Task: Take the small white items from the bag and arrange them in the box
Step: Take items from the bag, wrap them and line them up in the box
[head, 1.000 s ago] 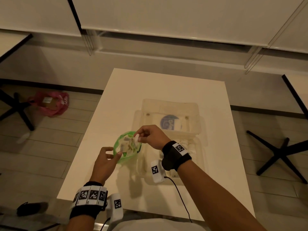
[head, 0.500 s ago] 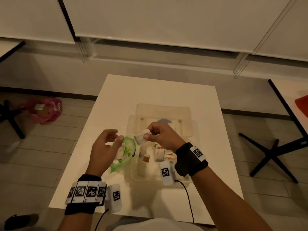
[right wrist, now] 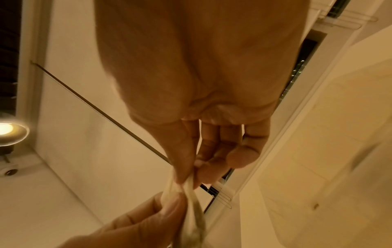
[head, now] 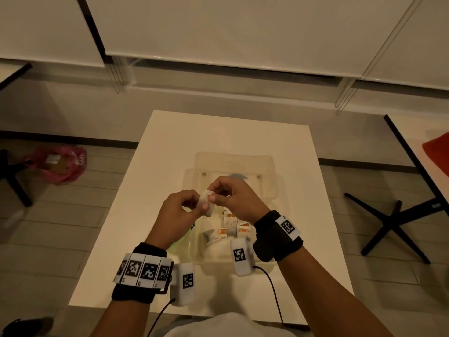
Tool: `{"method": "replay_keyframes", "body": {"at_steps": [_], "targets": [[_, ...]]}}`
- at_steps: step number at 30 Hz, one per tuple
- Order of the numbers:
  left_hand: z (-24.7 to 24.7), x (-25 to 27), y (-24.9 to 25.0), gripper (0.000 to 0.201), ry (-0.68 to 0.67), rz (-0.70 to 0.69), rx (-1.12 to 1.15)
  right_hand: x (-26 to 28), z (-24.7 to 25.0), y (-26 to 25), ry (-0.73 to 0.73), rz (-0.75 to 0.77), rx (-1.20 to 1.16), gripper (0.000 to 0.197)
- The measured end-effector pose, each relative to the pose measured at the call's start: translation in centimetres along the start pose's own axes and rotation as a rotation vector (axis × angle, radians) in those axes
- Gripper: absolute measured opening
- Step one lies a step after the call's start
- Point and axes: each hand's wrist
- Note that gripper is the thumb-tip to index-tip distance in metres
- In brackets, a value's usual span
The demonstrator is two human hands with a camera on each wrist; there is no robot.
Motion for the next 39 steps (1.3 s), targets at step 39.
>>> {"method": "replay_keyframes", "body": {"at_steps": [39], "targets": [[0.8, 2.7, -9.6, 0.020, 0.053, 0.420, -0.434, -4.7, -8.3, 10.7, -0.343, -0.352, 0.972, 0.004]]}}
Point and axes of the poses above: each hand's wrist, its own x-axis away from the middle knuckle, its own z-axis out of the back of the hand, y = z × x, and after that the axes turned 8 degrees about -z, right-handed
